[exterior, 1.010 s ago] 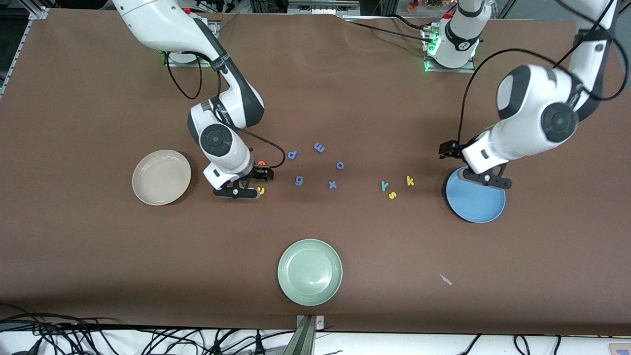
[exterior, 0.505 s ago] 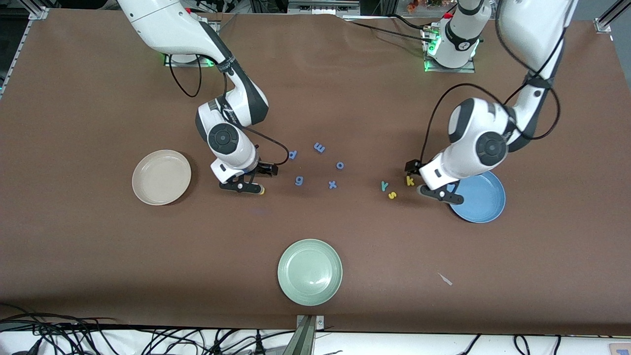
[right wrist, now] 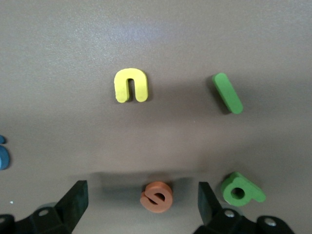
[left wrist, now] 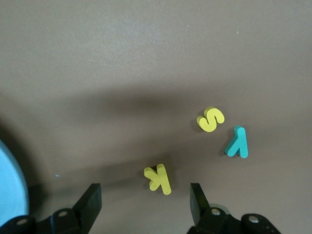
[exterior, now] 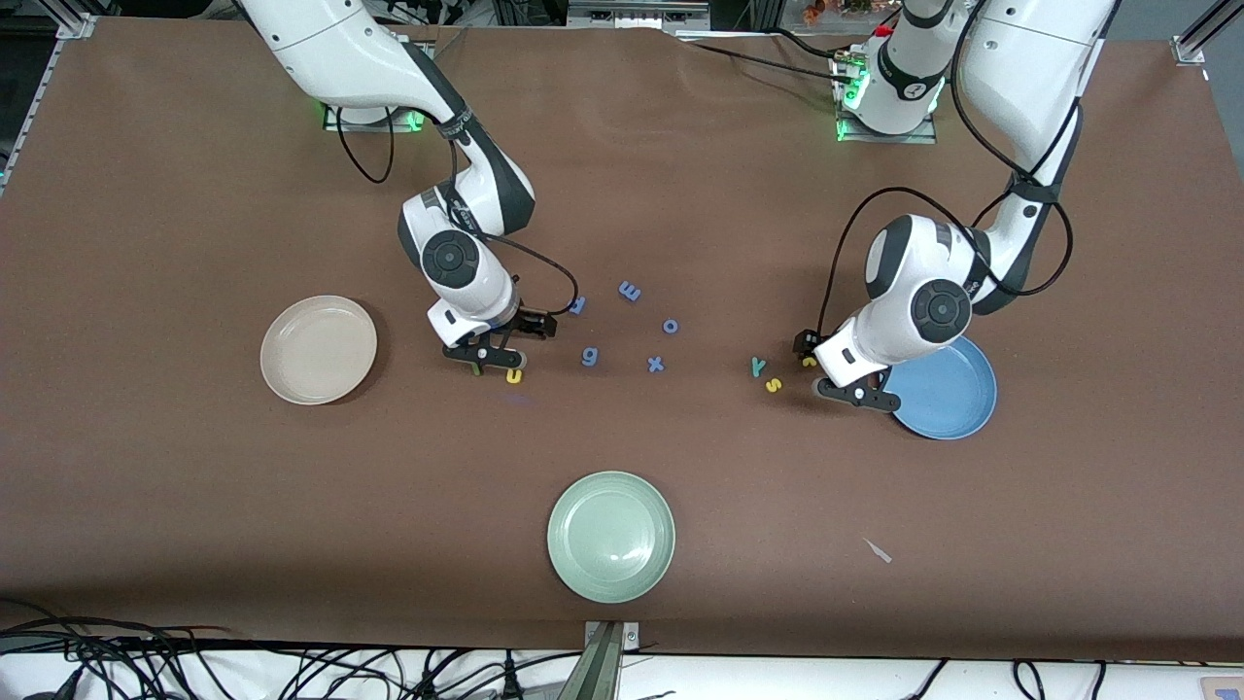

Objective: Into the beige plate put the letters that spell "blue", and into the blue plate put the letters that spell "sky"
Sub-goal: 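Carry the orange e to the white plate while the left gripper drops k in blue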

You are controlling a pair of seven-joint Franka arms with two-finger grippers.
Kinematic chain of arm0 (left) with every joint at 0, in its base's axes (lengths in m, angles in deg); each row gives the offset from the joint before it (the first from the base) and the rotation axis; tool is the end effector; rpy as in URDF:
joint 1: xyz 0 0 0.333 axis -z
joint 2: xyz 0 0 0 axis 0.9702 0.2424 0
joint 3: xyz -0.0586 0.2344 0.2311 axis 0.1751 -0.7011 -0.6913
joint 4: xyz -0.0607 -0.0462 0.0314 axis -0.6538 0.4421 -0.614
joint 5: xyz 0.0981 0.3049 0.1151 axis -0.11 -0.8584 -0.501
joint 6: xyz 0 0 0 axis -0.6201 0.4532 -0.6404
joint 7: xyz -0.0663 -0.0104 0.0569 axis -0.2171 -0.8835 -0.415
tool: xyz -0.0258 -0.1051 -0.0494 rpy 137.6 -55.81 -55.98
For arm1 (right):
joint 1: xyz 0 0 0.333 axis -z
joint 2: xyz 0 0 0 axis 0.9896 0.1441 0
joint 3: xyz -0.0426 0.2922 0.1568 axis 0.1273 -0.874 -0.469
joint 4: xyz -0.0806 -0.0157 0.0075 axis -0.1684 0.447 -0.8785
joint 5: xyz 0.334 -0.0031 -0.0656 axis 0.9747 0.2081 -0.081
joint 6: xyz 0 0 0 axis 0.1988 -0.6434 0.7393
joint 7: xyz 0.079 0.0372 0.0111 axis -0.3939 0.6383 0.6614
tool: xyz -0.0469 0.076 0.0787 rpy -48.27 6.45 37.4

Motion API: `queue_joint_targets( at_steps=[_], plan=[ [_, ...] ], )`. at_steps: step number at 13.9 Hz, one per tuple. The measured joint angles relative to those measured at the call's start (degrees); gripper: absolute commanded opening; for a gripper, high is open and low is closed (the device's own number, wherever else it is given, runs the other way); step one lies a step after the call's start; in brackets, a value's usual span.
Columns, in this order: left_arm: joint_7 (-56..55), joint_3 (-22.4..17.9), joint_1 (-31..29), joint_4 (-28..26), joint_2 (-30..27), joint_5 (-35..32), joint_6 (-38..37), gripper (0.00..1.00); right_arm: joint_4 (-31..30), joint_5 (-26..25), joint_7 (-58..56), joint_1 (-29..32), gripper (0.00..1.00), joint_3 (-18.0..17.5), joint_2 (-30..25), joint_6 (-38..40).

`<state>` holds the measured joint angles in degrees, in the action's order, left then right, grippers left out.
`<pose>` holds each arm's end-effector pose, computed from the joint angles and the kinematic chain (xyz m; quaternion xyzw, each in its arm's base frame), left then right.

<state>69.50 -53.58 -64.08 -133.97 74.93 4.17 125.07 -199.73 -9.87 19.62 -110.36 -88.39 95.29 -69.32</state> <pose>0.5524 -0.1641 0.2539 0.9911 -0.0982 -0.0756 0.0492 0.5014 0.3213 0.2263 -0.9959 0.0778 0.0421 0.0215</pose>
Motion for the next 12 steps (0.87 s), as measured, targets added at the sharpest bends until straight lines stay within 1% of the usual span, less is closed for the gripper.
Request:
queue_joint_targets(
  at_steps=[1, 2, 4, 5, 6, 7, 8, 10, 12],
  plan=[
    [0.0, -0.4, 0.6, 0.0, 0.4, 0.0, 0.0, 0.82, -0.4, 0.0, 0.0, 0.0, 0.73, 0.0, -0.2, 0.0],
    [0.0, -0.7, 1.0, 0.0, 0.9, 0.0, 0.0, 0.82, -0.8, 0.0, 0.0, 0.0, 0.72, 0.0, -0.3, -0.2],
    [0.0, -0.8, 1.7, -0.1, 2.1, 0.0, 0.0, 0.82, -1.3, 0.0, 0.0, 0.0, 0.54, 0.0, -0.4, -0.5],
    [-0.1, -0.8, 2.0, -0.1, 2.7, 0.0, 0.0, 0.8, -1.6, 0.0, 0.0, 0.0, 0.43, 0.0, -0.6, -0.5],
    [-0.1, -0.8, 2.2, -0.1, 3.2, 0.0, 0.2, 0.72, -1.8, 0.0, 0.0, 0.0, 0.35, 0.0, -0.8, -0.5],
    [-0.1, -0.8, 2.2, -0.1, 3.5, 0.0, 0.3, 0.59, -1.9, 0.0, 0.0, 0.0, 0.25, 0.0, -0.9, -0.5],
    [-0.1, -0.8, 2.3, -0.1, 3.7, 0.0, 0.6, 0.5, -2.0, 0.0, 0.0, 0.0, 0.2, 0.0, -1.0, -0.5],
    [-0.1, -1.0, 2.3, 0.0, 3.9, 0.0, 1.3, 0.3, -2.1, 0.0, 0.0, 0.0, 0.14, 0.0, -1.1, -0.5],
    [-0.1, -1.4, 2.3, 0.1, 3.9, 0.0, 1.3, 0.23, -2.3, 0.0, 0.0, 0.0, 0.03, 0.0, -1.3, -0.5]
  ],
)
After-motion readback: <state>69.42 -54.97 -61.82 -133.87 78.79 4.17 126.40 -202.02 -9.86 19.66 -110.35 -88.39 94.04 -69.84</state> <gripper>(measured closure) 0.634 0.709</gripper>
